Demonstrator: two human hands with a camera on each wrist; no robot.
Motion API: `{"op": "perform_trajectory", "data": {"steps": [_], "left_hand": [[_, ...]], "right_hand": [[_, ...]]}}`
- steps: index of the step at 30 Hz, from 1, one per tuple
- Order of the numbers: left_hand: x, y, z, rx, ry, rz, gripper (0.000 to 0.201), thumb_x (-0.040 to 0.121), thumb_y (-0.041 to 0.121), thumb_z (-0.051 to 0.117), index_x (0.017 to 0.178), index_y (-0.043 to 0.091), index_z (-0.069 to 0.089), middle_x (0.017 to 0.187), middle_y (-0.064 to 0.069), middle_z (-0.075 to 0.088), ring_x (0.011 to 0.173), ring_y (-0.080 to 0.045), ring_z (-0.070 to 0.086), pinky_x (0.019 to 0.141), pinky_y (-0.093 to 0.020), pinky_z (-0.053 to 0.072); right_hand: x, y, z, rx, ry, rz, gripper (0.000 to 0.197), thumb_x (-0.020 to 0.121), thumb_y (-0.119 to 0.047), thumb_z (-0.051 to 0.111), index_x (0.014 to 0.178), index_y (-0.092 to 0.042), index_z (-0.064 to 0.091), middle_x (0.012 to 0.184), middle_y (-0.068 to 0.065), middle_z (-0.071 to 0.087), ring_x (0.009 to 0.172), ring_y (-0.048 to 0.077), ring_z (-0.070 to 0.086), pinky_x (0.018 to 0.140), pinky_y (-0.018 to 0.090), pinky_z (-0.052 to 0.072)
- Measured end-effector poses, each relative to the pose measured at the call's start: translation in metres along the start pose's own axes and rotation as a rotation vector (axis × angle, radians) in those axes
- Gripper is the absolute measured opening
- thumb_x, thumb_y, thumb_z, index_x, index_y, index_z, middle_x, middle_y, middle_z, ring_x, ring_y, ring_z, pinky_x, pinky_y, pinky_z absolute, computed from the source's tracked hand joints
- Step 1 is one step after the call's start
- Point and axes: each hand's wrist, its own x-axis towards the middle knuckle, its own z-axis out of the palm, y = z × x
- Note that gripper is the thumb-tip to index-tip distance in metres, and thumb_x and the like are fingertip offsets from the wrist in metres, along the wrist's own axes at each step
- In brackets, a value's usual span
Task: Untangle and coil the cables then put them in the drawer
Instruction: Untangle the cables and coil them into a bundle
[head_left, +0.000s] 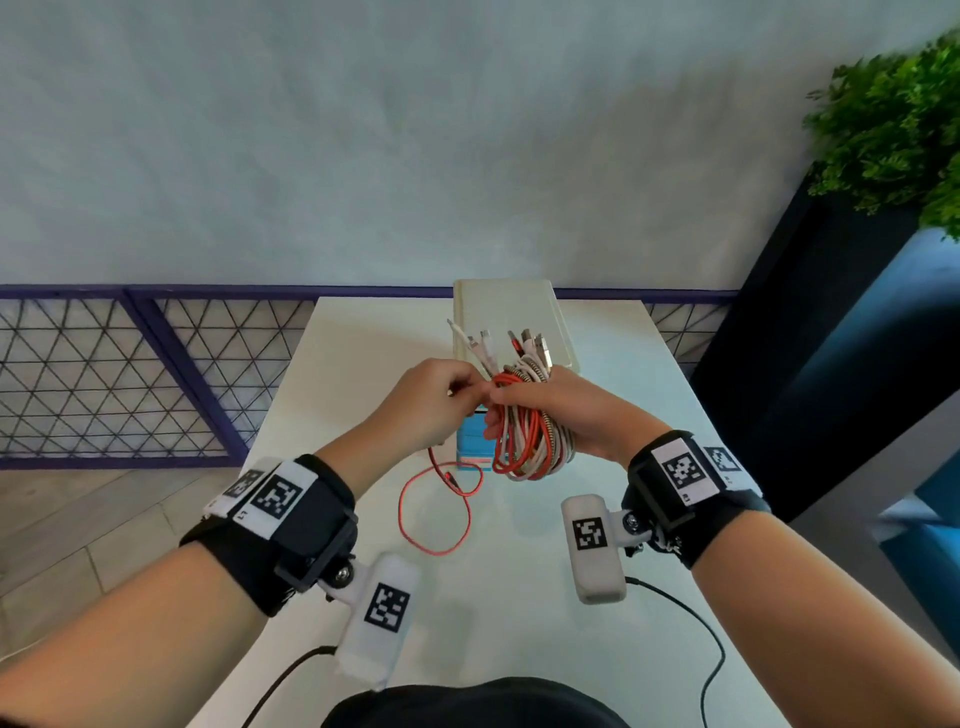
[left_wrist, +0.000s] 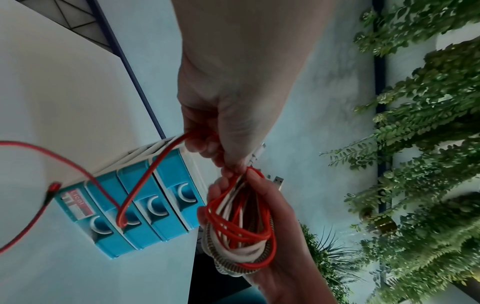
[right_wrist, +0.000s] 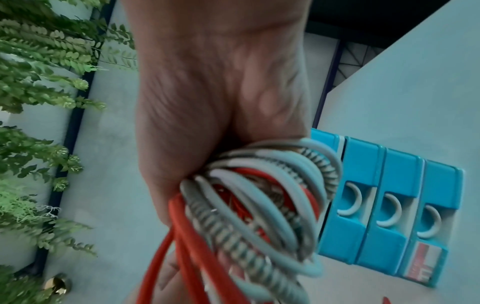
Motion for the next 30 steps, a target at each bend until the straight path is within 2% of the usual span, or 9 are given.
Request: {"op": "perform_trajectory", "data": {"steps": [3, 6, 9, 16, 19, 21, 23, 26, 30], "left_hand": [[0.0, -0.001, -0.001, -0.138, -0.011, -0.203, 0.035, 0.093, 0.042, 0.052, 0.074, 0.014, 0.06, 0.05, 0.006, 0.049, 0.036, -0.011, 0.046, 0.044, -0.024, 0.043], [-0.004, -0.003, -0.009, -0.704, -0.226, -0.491, 0.033, 0.099, 0.036, 0.041, 0.072, 0.018, 0.05, 0.044, 0.01, 0.033, 0.036, -0.007, 0.032, 0.04, -0.019, 0.038], [-0.006, -0.006, -0.014, -1.116, -0.379, -0.516, 0.027, 0.101, 0.028, 0.037, 0.081, 0.019, 0.053, 0.054, 0.009, 0.038, 0.044, -0.006, 0.036, 0.047, -0.017, 0.045], [0.003, 0.029, 0.011, -0.948, -0.383, -0.392, 0.016, 0.093, 0.025, 0.054, 0.088, 0.017, 0.067, 0.064, 0.009, 0.062, 0.049, -0.003, 0.053, 0.048, -0.014, 0.049], [0.007, 0.038, 0.021, -0.874, -0.36, -0.423, 0.015, 0.089, 0.027, 0.061, 0.084, 0.016, 0.069, 0.062, 0.008, 0.065, 0.045, -0.002, 0.053, 0.045, -0.013, 0.049], [0.009, 0.04, 0.024, -0.848, -0.315, -0.446, 0.016, 0.087, 0.029, 0.065, 0.083, 0.015, 0.07, 0.062, 0.007, 0.068, 0.043, -0.003, 0.054, 0.044, -0.014, 0.049], [0.01, 0.04, 0.025, -0.811, -0.291, -0.448, 0.017, 0.087, 0.029, 0.065, 0.083, 0.013, 0.07, 0.063, 0.005, 0.069, 0.043, -0.003, 0.055, 0.044, -0.015, 0.05], [0.009, 0.039, 0.027, -0.719, -0.316, -0.448, 0.019, 0.09, 0.029, 0.061, 0.08, 0.015, 0.069, 0.059, 0.006, 0.066, 0.041, -0.004, 0.05, 0.042, -0.014, 0.046], [0.002, 0.028, 0.023, -0.866, -0.515, -0.481, 0.032, 0.097, 0.038, 0.046, 0.072, 0.02, 0.053, 0.046, 0.009, 0.035, 0.036, -0.004, 0.025, 0.038, -0.015, 0.028]], "right_hand": [[0.001, 0.005, -0.007, 0.021, 0.067, 0.023, 0.016, 0.092, -0.018, 0.063, 0.081, -0.007, 0.064, 0.073, 0.01, 0.065, 0.063, 0.019, 0.065, 0.068, 0.032, 0.057], [0.005, 0.013, -0.02, 0.036, 0.187, 0.019, 0.021, 0.091, -0.024, 0.065, 0.076, -0.01, 0.062, 0.068, 0.007, 0.062, 0.054, 0.014, 0.062, 0.06, 0.027, 0.056], [0.009, 0.018, -0.029, 0.005, 0.255, 0.004, 0.026, 0.092, -0.032, 0.063, 0.078, -0.011, 0.058, 0.064, 0.003, 0.06, 0.051, 0.012, 0.06, 0.056, 0.025, 0.054], [0.021, 0.018, -0.019, 0.181, 0.145, -0.005, 0.053, 0.081, -0.061, 0.062, 0.071, -0.01, 0.055, 0.061, 0.009, 0.058, 0.057, 0.02, 0.063, 0.061, 0.031, 0.055], [0.023, 0.016, -0.017, 0.297, 0.012, 0.064, 0.08, 0.069, -0.081, 0.057, 0.101, -0.007, 0.052, 0.065, 0.014, 0.046, 0.056, 0.027, 0.056, 0.058, 0.032, 0.054], [0.022, 0.017, -0.02, 0.32, -0.074, 0.095, 0.087, 0.068, -0.084, 0.052, 0.1, -0.004, 0.051, 0.068, 0.014, 0.042, 0.058, 0.028, 0.053, 0.061, 0.033, 0.053], [0.02, 0.016, -0.022, 0.318, -0.067, 0.079, 0.068, 0.074, -0.073, 0.059, 0.085, -0.006, 0.053, 0.067, 0.013, 0.044, 0.058, 0.027, 0.053, 0.061, 0.032, 0.051], [0.018, 0.015, -0.022, 0.253, 0.071, -0.029, 0.024, 0.088, -0.023, 0.068, 0.075, -0.009, 0.053, 0.061, 0.012, 0.051, 0.051, 0.02, 0.057, 0.052, 0.027, 0.051], [0.024, 0.013, -0.029, 0.232, 0.323, -0.06, 0.02, 0.089, -0.002, 0.057, 0.071, -0.01, 0.052, 0.059, 0.007, 0.052, 0.052, 0.016, 0.054, 0.05, 0.024, 0.051]]}}
